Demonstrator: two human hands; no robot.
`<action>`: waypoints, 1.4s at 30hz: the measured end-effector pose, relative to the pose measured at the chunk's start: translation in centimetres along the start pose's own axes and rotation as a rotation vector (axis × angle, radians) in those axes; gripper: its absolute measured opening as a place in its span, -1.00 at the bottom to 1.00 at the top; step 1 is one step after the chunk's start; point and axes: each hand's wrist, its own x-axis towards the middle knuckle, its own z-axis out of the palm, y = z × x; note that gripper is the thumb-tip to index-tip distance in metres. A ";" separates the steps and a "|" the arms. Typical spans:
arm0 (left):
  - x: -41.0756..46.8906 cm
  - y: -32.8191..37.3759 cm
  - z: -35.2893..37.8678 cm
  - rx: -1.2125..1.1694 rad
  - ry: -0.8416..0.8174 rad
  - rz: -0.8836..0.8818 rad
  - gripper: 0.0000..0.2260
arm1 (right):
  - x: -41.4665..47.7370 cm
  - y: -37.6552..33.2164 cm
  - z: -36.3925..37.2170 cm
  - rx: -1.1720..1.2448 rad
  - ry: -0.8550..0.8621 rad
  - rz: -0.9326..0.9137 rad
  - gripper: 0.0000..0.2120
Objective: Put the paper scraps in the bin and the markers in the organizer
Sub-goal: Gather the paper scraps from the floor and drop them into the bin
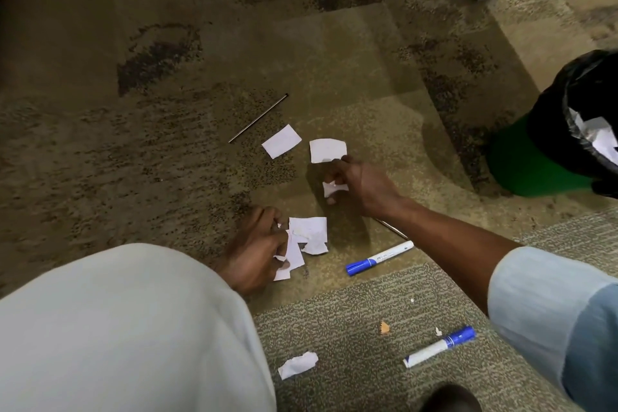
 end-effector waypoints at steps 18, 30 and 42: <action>-0.5 1.8 0.6 -0.038 -0.045 -0.114 -0.85 | -4.3 -4.7 5.1 -0.199 -0.088 -0.107 -0.02; 0.7 1.3 0.2 -0.238 -0.035 -0.310 -0.81 | -3.9 -3.5 4.6 -0.009 -0.091 -0.144 -0.59; 5.6 1.9 -6.5 -0.294 -0.082 -0.331 -0.76 | -3.0 -0.7 -1.4 0.411 -0.221 0.027 -0.93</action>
